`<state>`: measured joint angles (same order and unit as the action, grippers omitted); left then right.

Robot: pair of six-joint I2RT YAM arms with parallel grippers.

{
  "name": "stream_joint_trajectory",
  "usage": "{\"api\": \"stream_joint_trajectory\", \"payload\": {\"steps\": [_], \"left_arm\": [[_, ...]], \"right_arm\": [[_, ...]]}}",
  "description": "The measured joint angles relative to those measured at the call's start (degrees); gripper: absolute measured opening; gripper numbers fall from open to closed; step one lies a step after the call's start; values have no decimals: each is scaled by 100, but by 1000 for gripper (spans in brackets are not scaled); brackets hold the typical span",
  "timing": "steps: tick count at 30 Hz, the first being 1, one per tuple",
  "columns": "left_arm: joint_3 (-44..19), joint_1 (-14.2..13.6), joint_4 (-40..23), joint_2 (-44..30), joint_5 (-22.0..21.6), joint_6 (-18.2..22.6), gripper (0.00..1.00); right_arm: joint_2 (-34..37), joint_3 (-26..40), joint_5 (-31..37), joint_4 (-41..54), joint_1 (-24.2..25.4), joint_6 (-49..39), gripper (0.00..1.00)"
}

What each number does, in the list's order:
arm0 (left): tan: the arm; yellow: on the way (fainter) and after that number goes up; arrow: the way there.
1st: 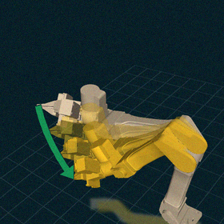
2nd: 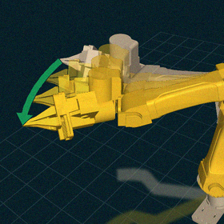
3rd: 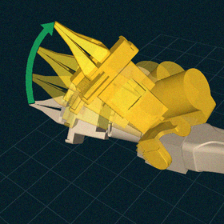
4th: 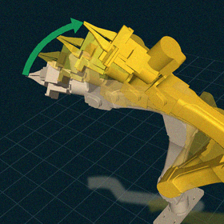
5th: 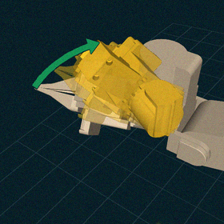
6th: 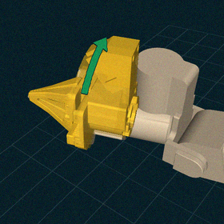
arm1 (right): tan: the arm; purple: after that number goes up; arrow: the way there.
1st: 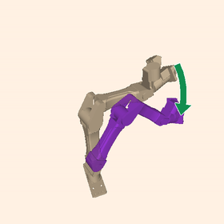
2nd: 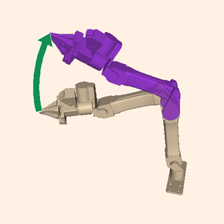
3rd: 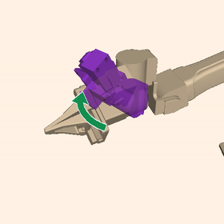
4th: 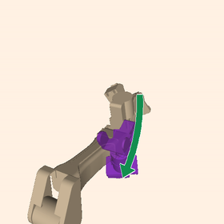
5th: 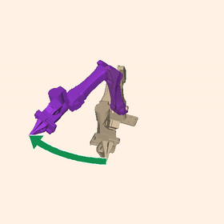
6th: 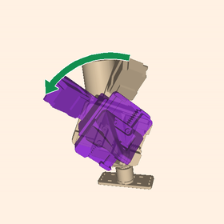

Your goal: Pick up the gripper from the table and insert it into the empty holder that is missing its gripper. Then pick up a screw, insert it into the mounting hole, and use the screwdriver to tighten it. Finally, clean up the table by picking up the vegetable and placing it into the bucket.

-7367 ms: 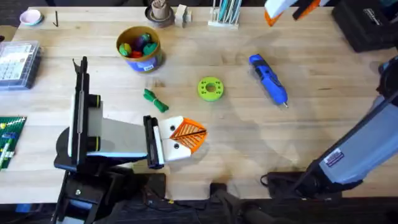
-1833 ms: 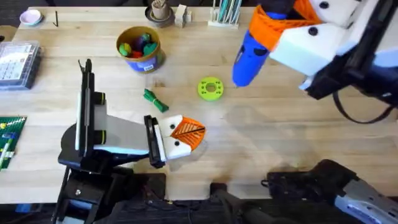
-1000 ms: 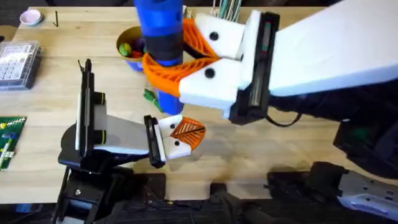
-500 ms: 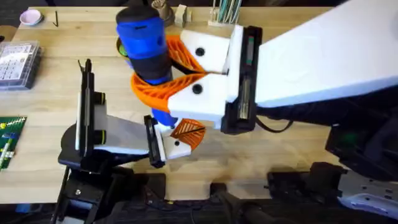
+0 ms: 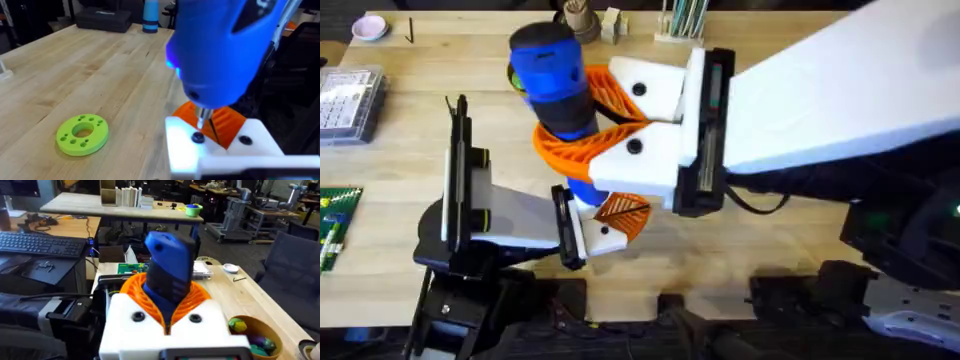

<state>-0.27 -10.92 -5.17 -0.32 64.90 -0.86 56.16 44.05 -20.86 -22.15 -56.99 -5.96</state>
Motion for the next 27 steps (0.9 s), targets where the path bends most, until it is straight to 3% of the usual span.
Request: {"api": "stream_joint_trajectory", "payload": {"steps": [27], "left_arm": [[0, 0, -7, 1, -2, 0, 15]], "right_arm": [[201, 0, 1, 31, 0, 51, 17]]}}
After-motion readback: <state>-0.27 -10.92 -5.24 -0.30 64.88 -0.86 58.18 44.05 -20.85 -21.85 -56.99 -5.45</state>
